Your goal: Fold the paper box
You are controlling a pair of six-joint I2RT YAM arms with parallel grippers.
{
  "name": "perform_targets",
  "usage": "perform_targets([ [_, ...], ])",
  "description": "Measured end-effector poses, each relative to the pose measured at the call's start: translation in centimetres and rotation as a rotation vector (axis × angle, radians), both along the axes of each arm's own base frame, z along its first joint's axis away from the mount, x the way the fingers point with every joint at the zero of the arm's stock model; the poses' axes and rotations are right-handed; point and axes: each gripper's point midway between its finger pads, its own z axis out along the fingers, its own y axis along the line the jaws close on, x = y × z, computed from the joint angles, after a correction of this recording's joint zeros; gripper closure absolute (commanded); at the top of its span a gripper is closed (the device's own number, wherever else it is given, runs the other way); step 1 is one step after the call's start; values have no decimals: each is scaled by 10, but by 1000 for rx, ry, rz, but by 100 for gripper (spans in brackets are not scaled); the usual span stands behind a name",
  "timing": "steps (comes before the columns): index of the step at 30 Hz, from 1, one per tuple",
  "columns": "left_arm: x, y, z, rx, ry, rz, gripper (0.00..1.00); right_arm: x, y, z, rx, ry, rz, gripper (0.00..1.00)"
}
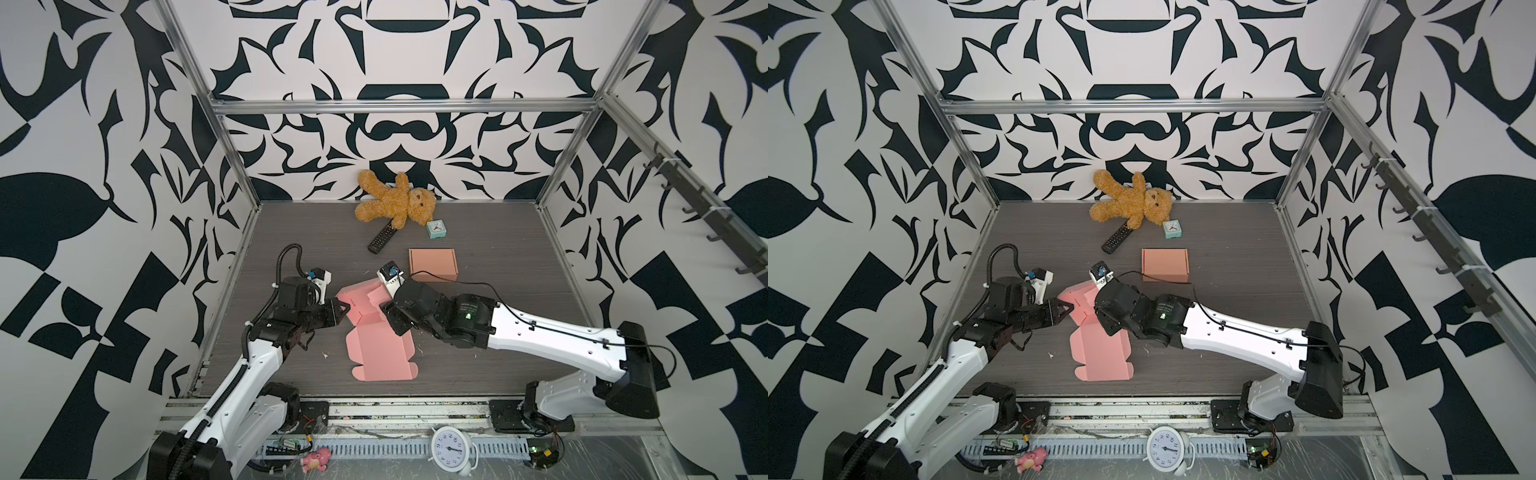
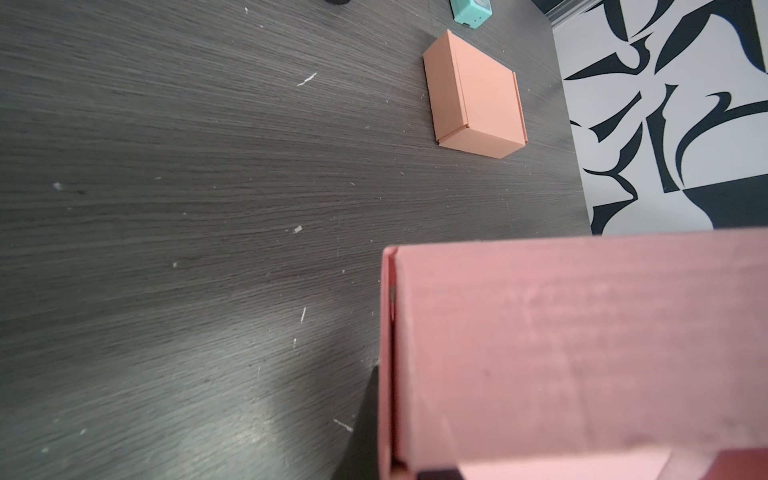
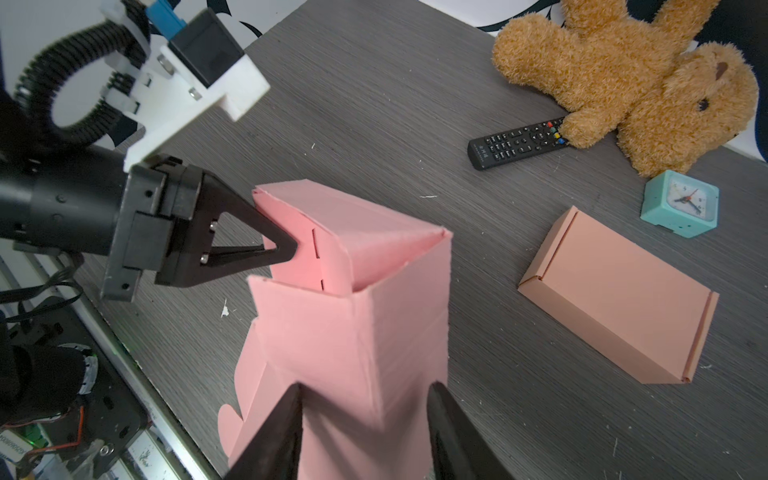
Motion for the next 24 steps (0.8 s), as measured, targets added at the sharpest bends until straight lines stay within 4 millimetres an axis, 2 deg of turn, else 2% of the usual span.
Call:
perform_targets([
  [6, 0, 0, 0, -1, 0, -1, 97, 5, 2, -2, -13, -12, -16, 54],
  [12, 0, 0, -1, 1, 3, 1, 97, 18, 7, -7, -67, -38, -62, 58],
  [24, 6, -3, 1, -38, 23, 38, 98, 39, 8, -10, -295, -164, -197, 66],
])
